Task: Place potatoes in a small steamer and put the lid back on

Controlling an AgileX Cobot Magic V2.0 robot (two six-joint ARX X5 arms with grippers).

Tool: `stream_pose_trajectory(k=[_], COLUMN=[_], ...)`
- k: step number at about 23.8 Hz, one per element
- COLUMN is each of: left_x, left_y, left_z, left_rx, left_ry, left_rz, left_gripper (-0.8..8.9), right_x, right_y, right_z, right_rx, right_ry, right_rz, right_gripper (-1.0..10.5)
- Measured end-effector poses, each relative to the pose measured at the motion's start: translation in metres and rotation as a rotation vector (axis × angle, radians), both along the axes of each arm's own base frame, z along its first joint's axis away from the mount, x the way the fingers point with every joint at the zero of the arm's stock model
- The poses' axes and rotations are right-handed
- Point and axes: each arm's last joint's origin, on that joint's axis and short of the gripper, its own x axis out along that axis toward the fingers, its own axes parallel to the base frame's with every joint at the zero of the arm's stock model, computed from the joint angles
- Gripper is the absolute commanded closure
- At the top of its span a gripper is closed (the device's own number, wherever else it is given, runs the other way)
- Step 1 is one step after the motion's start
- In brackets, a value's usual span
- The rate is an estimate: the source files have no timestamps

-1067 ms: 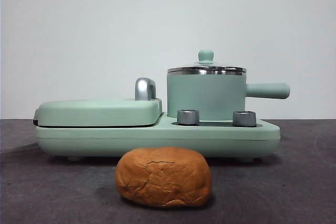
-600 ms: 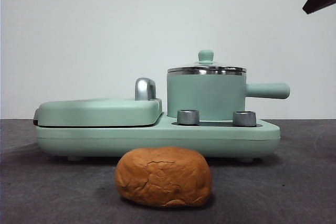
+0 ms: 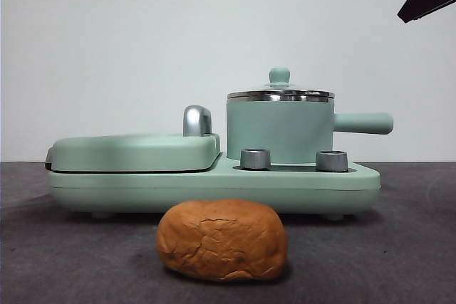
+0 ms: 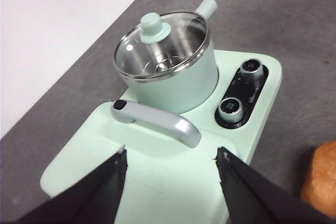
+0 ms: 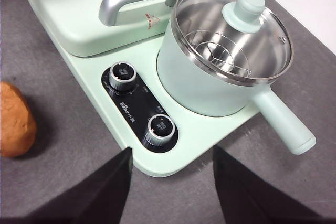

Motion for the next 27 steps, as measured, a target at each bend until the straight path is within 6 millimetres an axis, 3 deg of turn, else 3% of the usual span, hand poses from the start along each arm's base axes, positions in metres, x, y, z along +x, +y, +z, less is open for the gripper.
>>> stream_pose_trajectory(k=[6, 12, 27], left_x=[0.005, 0.025, 0.096], left_y=[-0.006, -0.021, -0.091], left_z=[0.002, -0.003, -0.03], left_rx=[-0.082, -0.177, -0.263], left_ry=[0.041, 0.085, 0.151], left_rz=[0.021, 0.082, 0.078], left_gripper=[5.37, 5.37, 5.33], right_x=[0.001, 0.003, 0.003], right_y=[0.0, 0.001, 0.001], right_z=[0.002, 0.005, 0.005], right_rx=[0.057, 0.111, 0.151], right_ry=[0.025, 0.026, 0.056], right_rz=[-0.04, -0.071, -0.102], right_gripper=[7.0, 7.0, 7.0])
